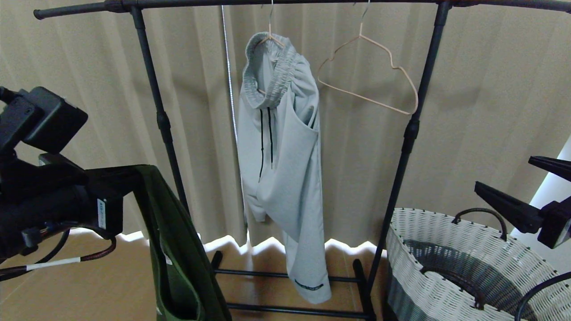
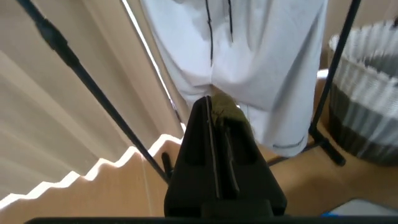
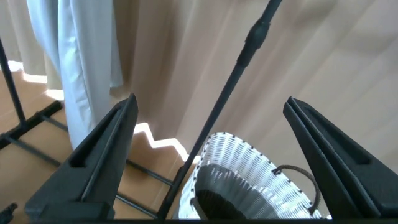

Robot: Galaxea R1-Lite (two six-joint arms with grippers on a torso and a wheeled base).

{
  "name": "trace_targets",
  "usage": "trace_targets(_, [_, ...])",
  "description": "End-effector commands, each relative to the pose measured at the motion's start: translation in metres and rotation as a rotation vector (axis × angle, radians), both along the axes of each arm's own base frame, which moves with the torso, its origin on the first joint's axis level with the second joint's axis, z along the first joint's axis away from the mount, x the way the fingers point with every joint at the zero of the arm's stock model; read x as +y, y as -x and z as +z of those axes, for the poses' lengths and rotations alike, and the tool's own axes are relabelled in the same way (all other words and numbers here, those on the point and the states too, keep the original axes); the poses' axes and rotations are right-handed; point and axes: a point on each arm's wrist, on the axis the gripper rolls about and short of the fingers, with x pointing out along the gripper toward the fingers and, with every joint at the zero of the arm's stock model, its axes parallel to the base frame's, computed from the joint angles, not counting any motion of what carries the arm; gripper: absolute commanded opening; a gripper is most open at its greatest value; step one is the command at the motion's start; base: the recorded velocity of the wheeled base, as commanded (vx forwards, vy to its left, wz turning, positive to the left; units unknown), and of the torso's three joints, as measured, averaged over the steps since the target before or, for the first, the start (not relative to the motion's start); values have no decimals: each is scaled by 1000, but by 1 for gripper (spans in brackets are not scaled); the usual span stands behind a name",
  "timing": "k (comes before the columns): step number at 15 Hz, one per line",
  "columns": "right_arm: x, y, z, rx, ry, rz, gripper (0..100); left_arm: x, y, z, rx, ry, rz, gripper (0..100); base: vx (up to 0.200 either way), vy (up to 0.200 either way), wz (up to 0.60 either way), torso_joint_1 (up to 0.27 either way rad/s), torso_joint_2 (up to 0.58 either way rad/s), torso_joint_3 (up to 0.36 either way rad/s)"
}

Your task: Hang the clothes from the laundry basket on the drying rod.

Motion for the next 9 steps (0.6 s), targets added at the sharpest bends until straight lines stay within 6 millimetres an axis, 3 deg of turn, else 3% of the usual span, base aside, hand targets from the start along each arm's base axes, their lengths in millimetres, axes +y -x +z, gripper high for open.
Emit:
trace_targets(1, [0, -2, 5, -12, -18, -3, 100, -1, -2, -3, 9, -9, -5, 0, 0, 0, 0, 0, 0, 0])
trace_targets(6, [1, -7, 2, 9, -14, -6, 100, -2, 2, -11, 34, -16, -39, 0, 0, 0, 0, 121, -183, -186])
trace_targets(9, [1, -7, 2, 10, -13, -6, 100, -1, 4, -12, 32, -17, -39, 0, 0, 0, 0, 149, -608, -253])
